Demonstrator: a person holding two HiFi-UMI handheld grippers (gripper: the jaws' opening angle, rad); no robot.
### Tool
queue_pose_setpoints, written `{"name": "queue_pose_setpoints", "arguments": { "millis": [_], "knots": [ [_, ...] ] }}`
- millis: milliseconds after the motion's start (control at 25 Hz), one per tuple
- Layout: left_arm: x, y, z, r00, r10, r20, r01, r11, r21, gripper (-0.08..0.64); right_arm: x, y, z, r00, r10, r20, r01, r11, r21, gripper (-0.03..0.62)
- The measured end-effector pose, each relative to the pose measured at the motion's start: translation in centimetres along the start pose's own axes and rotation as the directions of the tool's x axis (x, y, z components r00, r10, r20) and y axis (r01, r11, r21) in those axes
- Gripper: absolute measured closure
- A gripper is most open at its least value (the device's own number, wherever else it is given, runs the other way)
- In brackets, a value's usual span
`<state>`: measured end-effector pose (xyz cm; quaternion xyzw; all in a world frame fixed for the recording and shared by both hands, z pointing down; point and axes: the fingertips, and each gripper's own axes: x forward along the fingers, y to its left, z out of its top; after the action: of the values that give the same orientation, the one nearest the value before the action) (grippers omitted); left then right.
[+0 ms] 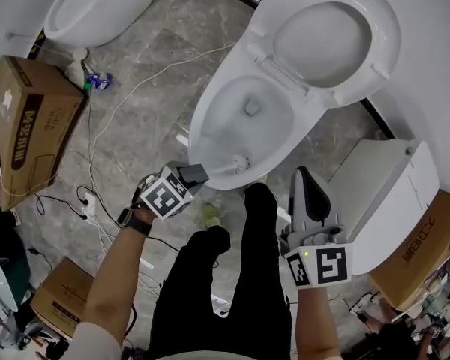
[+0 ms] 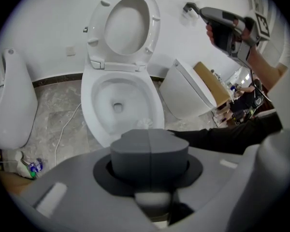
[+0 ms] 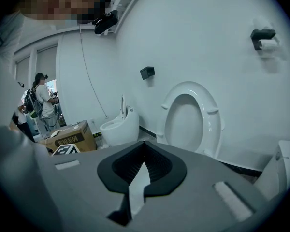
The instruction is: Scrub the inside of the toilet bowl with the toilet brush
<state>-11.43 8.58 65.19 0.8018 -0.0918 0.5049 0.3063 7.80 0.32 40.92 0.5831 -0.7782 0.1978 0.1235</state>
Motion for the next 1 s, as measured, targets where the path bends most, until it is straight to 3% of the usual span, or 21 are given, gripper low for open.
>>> {"name": "queue_pose_setpoints", "arguments": {
  "millis": [320,560,840,1000],
  "knots": [
    [-3.1,0.5,-0.8,0.984,0.045,-0.17,-0.034,0.997,0.067,0.417,3.0,0.2,1.1,0.995,0.094,-0.021,-0.094,0.995,0.021,0.581],
    [-4.1,1.0,-0.1,0.957,0.139,-0.254,-0.115,0.988,0.105,0.417,4.0,-0.2,1.9,0.99,0.135,-0.028,-0.134,0.99,0.038,0.58],
    [-4.0,1.2,-0.6,0.941,0.223,-0.254,-0.221,0.975,0.037,0.417,5.0,-1.0,1.4,0.987,0.155,-0.047,-0.152,0.987,0.051,0.58],
    [-4.1,1.8,-1.0,0.93,0.296,-0.22,-0.315,0.948,-0.054,0.417,5.6,-0.4,0.3,0.983,0.176,-0.059,-0.172,0.983,0.058,0.58]
  ]
}}
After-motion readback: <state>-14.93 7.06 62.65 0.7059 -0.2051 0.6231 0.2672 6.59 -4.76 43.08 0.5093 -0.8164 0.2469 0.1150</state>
